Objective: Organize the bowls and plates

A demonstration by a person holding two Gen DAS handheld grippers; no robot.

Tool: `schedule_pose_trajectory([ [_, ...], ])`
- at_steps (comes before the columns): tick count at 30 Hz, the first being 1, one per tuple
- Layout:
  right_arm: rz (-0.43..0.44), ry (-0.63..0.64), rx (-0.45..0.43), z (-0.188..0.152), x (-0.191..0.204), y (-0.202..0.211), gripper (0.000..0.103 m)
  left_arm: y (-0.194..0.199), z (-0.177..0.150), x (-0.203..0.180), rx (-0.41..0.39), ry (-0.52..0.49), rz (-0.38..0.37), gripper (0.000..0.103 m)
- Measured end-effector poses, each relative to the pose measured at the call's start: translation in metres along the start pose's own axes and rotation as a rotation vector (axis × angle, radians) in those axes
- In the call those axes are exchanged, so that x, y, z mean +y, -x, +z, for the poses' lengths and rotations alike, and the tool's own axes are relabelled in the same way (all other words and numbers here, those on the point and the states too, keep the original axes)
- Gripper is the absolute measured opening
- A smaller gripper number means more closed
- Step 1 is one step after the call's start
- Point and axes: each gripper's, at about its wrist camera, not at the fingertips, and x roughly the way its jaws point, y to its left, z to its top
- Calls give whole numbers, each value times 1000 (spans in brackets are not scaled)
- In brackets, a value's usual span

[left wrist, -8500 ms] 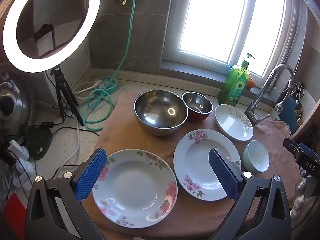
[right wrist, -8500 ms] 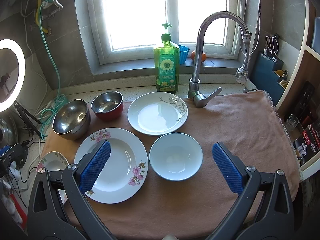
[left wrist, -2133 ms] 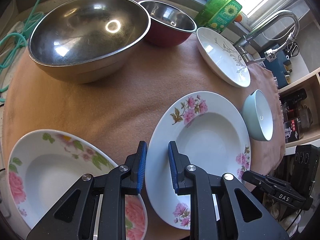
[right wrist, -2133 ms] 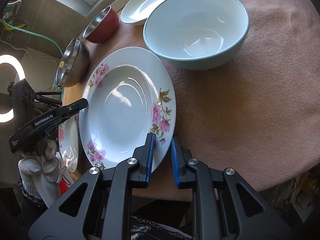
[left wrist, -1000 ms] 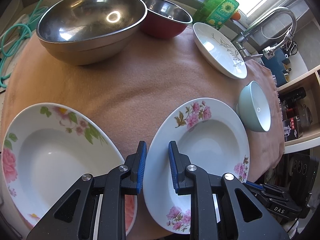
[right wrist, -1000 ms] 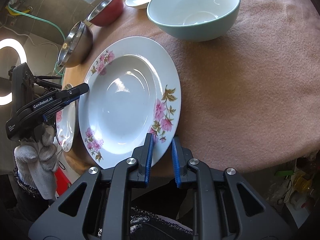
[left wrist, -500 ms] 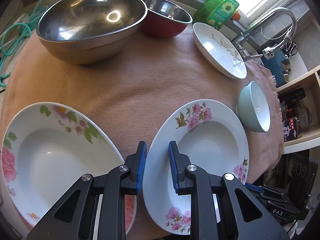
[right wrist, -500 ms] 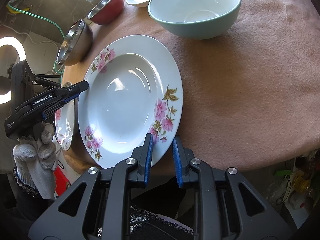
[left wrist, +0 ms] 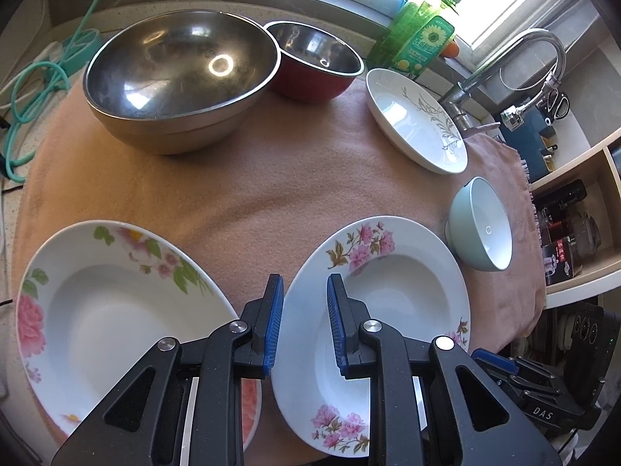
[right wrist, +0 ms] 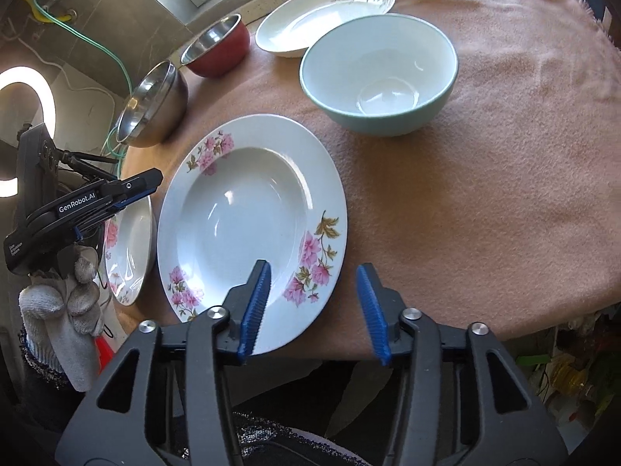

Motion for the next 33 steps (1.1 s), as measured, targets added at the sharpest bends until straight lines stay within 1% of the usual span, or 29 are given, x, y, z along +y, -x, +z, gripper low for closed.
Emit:
schedule_pose_trajectory([
  [2, 3, 17, -29, 3, 2, 7, 59, 4, 1, -1, -13, 5, -6, 22],
  [4, 3, 33, -46, 6, 6, 11, 62, 9, 1, 0, -23, 12, -6, 22],
  [6, 9, 52, -59, 10, 10, 14, 74, 14, 1, 2, -38, 17, -2, 25],
  [7, 12, 61, -65, 11, 13, 14, 74, 17, 0, 3, -47, 22, -2, 26],
  [9, 18, 81, -68, 13, 19, 14, 75, 23, -1, 6, -65, 41, 0, 40],
  [11, 24, 100, -64, 16, 25, 12, 75, 31, -3, 11, -89, 66, 6, 48],
  [12, 28, 110, -61, 17, 29, 10, 75, 35, -4, 14, -99, 79, 8, 50],
  [18, 55, 174, -46, 24, 52, 1, 75, 56, -14, 39, -147, 155, 39, 51],
  [25, 89, 271, -25, 30, 85, -10, 75, 78, -35, 73, -192, 264, 75, 51],
  [33, 119, 371, 7, 35, 121, -28, 75, 96, -57, 103, -233, 360, 122, 51],
])
